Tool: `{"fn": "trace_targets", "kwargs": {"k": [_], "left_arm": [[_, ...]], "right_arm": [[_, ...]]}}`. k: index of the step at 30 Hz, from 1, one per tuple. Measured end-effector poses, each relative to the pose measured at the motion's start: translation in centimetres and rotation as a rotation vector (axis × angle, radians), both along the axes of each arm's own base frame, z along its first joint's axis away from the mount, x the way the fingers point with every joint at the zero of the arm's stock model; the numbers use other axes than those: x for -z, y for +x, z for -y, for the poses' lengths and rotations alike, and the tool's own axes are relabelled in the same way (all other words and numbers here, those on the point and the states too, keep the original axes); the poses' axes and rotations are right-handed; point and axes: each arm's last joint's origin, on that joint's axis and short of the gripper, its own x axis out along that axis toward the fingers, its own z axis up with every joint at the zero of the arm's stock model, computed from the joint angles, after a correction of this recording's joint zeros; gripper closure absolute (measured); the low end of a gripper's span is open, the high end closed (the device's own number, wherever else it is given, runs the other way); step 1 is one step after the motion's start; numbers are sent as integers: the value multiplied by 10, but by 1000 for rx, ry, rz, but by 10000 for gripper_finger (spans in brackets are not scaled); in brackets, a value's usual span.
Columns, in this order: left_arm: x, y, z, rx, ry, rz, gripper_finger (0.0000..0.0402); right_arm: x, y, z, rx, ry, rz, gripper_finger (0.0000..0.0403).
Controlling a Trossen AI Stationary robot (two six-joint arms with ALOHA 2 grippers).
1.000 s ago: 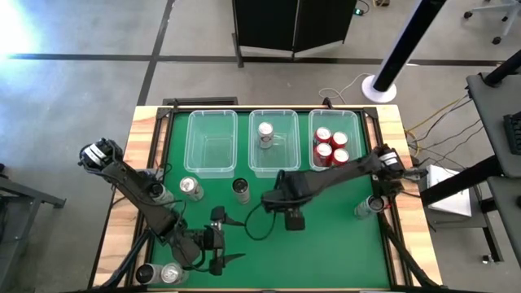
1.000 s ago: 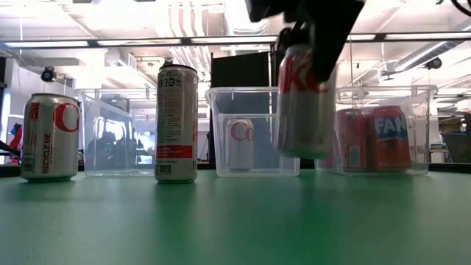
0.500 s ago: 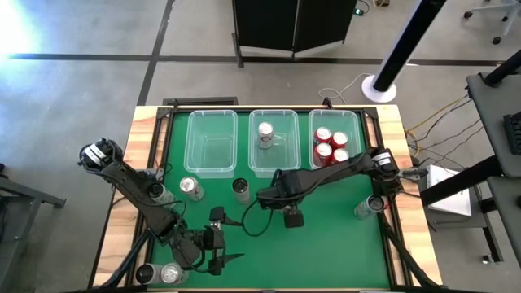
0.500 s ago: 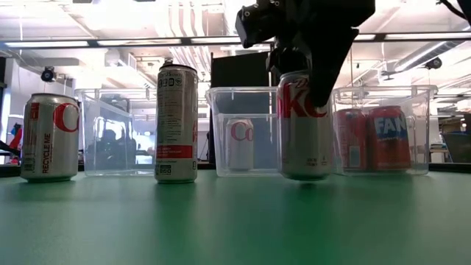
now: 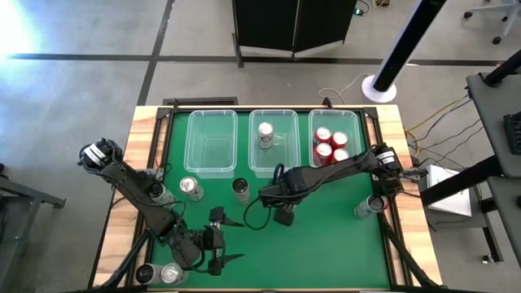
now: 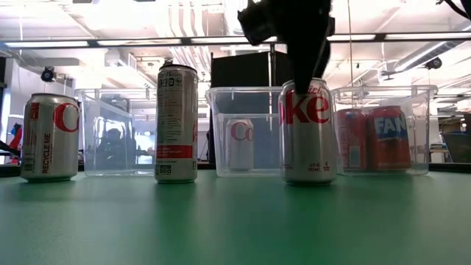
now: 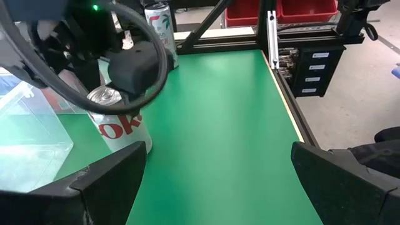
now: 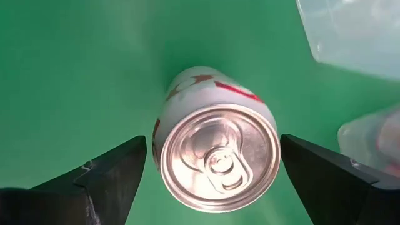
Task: Sort soda cans
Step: Put the middle silver soda can into the middle transparent bin
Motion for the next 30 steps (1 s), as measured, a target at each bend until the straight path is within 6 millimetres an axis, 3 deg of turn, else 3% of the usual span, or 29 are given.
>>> {"fn": "trace_targets", "kwargs": {"k": [10, 20, 23, 30], "left_arm": [[0, 0, 0, -5, -15, 1, 19], [0, 0, 0, -5, -14, 0, 19], [0, 0, 0, -5, -14, 0, 19], [-1, 0, 0, -5, -20, 3, 19]], "right_arm": [[24, -1, 0, 61, -6, 2, 56], [21, 1, -1, -29, 21, 5, 100], [1, 4, -3, -54, 50, 42, 99], [-99, -5, 4, -106, 15, 274, 99]]}}
